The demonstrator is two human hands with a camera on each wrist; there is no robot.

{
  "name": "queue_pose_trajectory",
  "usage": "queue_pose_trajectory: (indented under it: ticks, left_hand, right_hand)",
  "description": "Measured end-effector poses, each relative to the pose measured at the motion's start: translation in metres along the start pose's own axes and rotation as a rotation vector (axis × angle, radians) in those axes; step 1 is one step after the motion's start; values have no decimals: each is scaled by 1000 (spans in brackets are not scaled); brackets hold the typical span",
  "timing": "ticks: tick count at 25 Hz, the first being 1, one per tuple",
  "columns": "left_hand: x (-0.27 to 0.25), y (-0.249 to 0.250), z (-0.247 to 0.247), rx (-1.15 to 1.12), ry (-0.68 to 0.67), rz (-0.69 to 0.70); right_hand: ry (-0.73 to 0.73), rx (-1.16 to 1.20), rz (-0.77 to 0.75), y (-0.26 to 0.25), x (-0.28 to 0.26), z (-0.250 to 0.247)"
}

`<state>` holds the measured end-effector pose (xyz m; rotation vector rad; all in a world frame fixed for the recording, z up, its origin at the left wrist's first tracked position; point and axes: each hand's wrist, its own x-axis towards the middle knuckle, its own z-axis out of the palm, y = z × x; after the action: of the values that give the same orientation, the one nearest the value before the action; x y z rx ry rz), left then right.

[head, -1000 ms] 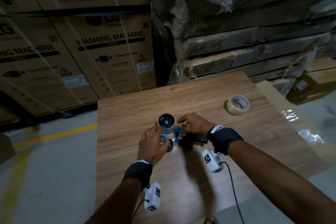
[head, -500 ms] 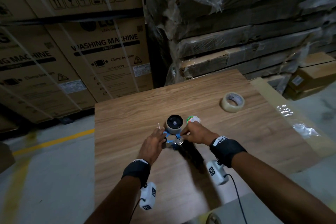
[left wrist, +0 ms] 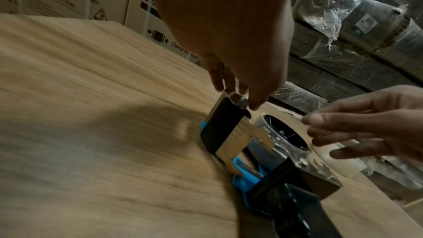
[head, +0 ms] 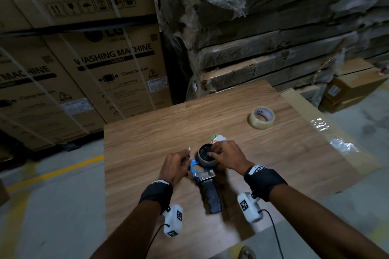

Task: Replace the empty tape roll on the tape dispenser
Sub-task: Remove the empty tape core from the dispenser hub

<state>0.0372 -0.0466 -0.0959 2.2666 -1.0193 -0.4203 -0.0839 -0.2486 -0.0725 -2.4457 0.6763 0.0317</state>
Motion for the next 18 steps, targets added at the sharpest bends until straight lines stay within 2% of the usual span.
queue_pose_trajectory:
  ticks: [1, 5, 8, 11, 15, 18]
  left_hand:
    - [1, -2, 3, 1, -8, -42]
    - [5, -17, 16, -28, -37, -169]
    - [8, -27, 22, -40, -58, -191]
    - [0, -17, 18, -33, -87, -175]
    - [-12, -9, 20, -1, -112, -146]
    - [-13, 4, 14, -1, -23, -58]
  right_hand:
    - [26, -15, 3, 3, 3, 0]
    - [-112, -2, -60, 6, 3, 4]
    - [-80, 23, -33, 9, -2, 6]
    - [-108, 53, 28, 19, -8, 7]
    - [-138, 92, 37, 30, -18, 8]
    - [-165, 187, 67, 36, -20, 12]
